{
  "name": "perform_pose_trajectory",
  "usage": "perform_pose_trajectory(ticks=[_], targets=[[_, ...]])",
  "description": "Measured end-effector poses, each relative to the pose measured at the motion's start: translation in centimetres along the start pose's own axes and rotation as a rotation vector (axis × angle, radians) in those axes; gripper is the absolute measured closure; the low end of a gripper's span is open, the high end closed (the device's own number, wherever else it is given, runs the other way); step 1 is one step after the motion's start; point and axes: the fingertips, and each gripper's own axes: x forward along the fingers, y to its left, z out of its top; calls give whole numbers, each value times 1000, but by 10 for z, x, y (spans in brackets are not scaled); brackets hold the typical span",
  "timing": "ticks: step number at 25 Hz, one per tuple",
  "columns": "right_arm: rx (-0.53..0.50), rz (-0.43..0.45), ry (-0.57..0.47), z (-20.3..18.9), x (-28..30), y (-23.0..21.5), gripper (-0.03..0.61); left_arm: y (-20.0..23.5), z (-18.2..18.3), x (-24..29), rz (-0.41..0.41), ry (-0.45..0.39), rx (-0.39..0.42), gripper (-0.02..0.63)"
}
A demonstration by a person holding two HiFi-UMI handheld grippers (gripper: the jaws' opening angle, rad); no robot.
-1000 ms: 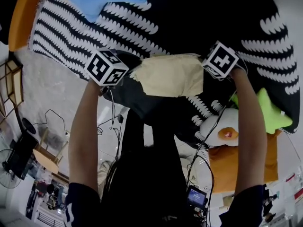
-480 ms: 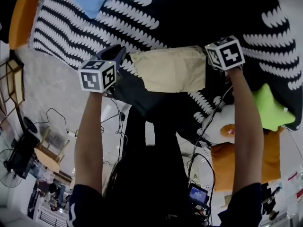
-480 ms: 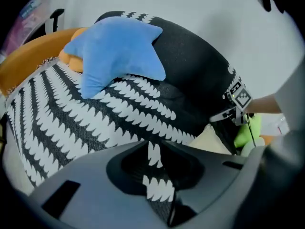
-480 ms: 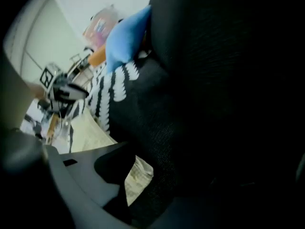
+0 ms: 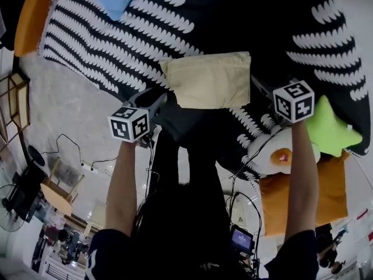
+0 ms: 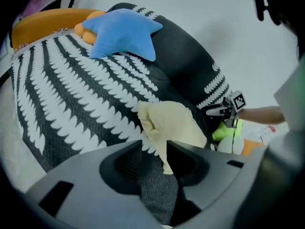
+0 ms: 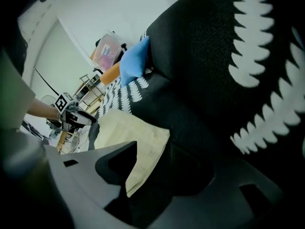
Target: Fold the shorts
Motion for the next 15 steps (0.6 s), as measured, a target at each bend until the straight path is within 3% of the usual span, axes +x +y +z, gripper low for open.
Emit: perform_pose_trajectory(ticks=[7,15], targets=[[-62,61,19,-62,-7,57,365,-34,-50,12,-94,136,142,448],[36,-2,60,-117,5,72,361,-46,-76,22,-73,169,82,445]])
